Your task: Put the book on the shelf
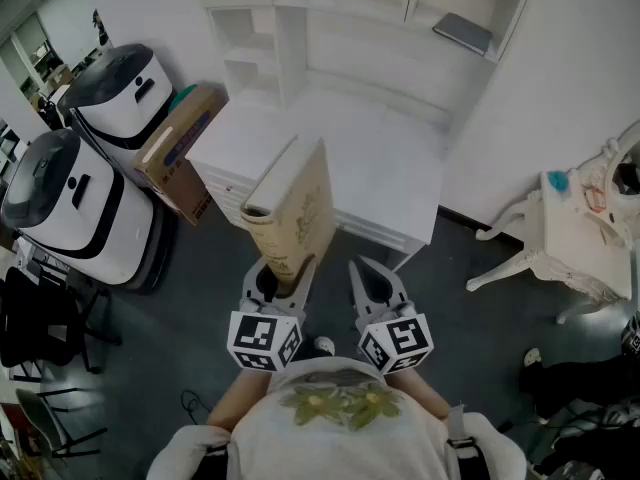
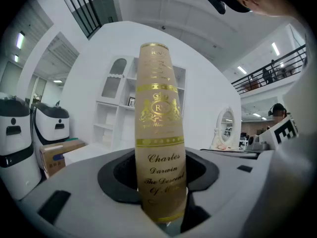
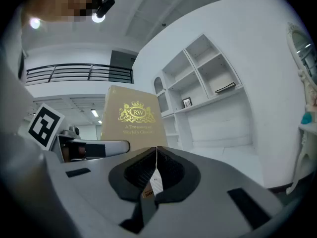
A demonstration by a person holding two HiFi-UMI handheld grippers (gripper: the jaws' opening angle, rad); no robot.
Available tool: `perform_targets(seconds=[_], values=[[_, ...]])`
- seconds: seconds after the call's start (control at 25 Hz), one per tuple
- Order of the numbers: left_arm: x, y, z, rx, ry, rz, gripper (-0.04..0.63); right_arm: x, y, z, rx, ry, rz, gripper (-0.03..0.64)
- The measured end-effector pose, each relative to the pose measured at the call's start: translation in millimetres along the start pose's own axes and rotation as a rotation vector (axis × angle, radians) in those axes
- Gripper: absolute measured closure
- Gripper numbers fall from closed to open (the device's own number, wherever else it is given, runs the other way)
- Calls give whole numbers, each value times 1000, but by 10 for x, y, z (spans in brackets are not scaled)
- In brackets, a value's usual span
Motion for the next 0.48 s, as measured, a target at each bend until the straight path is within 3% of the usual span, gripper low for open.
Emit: perform_targets(seconds=[0.48], values=[[137,134,-36,-8,7,11,368,124,-26,-106,33,-3,28,586]])
Point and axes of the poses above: the fingertips, and each gripper's own axes: x forward along the fingers, y to its left, z out of its top, the point moved 2 cm from there along -x, backward along the fingers, and after that the axes turned 12 degrees about z, right-handed, at the moved point
